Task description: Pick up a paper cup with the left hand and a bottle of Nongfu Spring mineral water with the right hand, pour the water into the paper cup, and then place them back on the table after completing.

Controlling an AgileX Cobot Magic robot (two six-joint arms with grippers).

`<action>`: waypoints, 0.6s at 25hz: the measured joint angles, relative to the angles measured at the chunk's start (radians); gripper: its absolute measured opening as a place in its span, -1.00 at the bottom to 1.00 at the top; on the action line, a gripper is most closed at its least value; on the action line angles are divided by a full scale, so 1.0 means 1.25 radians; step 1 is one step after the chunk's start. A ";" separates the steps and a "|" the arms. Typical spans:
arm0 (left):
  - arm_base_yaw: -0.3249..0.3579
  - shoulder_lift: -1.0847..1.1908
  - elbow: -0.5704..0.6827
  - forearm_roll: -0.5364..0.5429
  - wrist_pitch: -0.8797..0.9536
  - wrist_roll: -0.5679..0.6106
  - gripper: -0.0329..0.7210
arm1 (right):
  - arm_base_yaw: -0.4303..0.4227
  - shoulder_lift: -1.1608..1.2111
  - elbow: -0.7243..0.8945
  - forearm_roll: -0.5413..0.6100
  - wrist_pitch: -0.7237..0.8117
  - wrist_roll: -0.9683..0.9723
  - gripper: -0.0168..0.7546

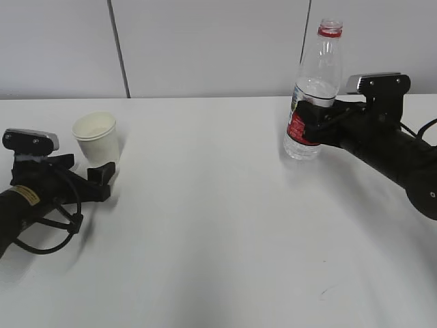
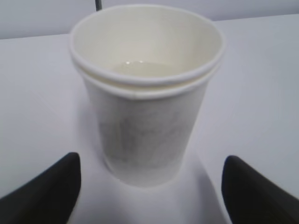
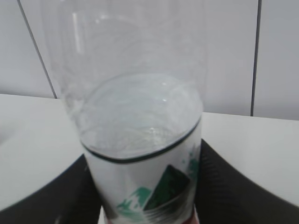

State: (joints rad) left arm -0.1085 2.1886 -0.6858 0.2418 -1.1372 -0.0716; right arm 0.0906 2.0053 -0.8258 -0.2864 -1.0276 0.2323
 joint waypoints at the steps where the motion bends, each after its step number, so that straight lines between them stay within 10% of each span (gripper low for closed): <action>1: 0.000 -0.014 0.016 -0.003 0.000 0.000 0.59 | 0.000 0.000 0.000 0.000 0.002 0.000 0.07; 15: 0.000 -0.094 0.088 -0.003 -0.002 0.000 0.59 | 0.000 0.061 0.000 0.003 -0.008 0.000 0.07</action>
State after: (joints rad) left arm -0.1085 2.0705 -0.5760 0.2383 -1.1398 -0.0716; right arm 0.0906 2.0816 -0.8258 -0.2829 -1.0377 0.2327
